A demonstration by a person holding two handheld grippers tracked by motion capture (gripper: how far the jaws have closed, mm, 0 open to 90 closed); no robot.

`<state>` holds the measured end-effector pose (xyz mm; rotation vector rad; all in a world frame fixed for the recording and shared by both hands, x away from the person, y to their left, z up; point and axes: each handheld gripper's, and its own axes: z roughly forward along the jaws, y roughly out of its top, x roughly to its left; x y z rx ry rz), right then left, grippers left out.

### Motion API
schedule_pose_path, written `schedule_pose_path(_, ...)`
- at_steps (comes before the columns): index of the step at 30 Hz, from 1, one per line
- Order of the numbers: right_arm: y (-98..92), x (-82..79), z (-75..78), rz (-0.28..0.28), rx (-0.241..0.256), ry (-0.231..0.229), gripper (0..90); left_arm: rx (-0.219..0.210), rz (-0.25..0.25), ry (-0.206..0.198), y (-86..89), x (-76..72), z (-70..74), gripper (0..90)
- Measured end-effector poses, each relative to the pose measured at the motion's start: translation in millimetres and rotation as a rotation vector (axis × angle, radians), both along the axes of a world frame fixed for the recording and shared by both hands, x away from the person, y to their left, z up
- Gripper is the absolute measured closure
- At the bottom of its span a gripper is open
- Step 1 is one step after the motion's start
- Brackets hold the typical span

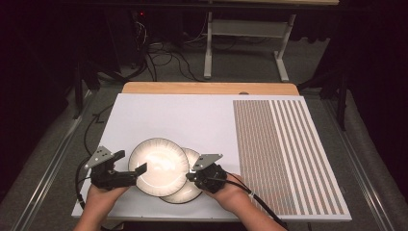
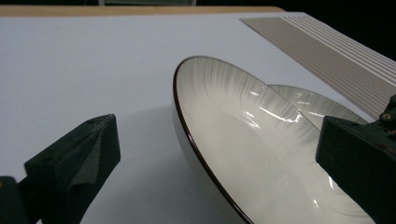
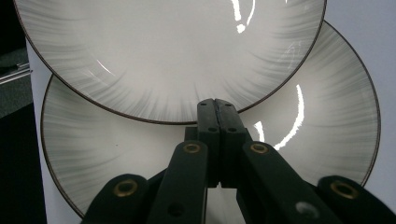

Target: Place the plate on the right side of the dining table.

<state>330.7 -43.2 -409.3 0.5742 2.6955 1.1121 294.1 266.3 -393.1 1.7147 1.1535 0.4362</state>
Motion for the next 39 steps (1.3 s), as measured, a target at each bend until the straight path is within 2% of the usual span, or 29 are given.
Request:
schedule_pose_path(6,0.0,-0.6,-0.1,0.006,-0.001,-0.007,90.0,-0.016,-0.048,0.092,-2.5,4.2,-5.3,1.1)
schedule_pose_path(8,0.0,-0.9,-0.1,0.006,-0.005,-0.009,90.0,-0.026,-0.075,0.136,-4.6,5.9,-7.3,3.0)
schedule_pose_path(11,0.0,-0.8,-0.1,0.007,-0.004,-0.009,90.0,-0.027,-0.091,0.168,-8.1,6.6,-8.5,3.7)
schedule_pose_path(16,0.0,-1.0,-0.3,0.008,-0.003,-0.012,90.0,-0.059,-0.098,0.201,-7.5,7.1,-8.5,14.5)
schedule_pose_path(22,0.2,-1.2,-0.3,0.009,-0.004,-0.014,90.0,-0.070,-0.111,0.229,-6.0,7.9,-8.8,27.7)
schedule_pose_path(27,0.1,-1.3,-0.2,0.007,-0.006,-0.013,90.0,-0.077,-0.102,0.255,-3.3,8.1,-9.2,39.2)
schedule_pose_path(31,0.5,-1.8,-0.6,0.002,-0.001,-0.014,90.0,-0.075,-0.111,0.286,-4.3,9.7,-11.3,44.9)
schedule_pose_path(36,0.5,-1.8,-0.3,0.002,-0.004,-0.012,90.0,-0.080,-0.089,0.301,-2.7,9.5,-11.1,52.8)
schedule_pose_path(39,0.4,-1.7,-0.2,0.004,-0.006,-0.013,90.0,-0.079,-0.087,0.305,-2.5,9.5,-10.7,53.4)
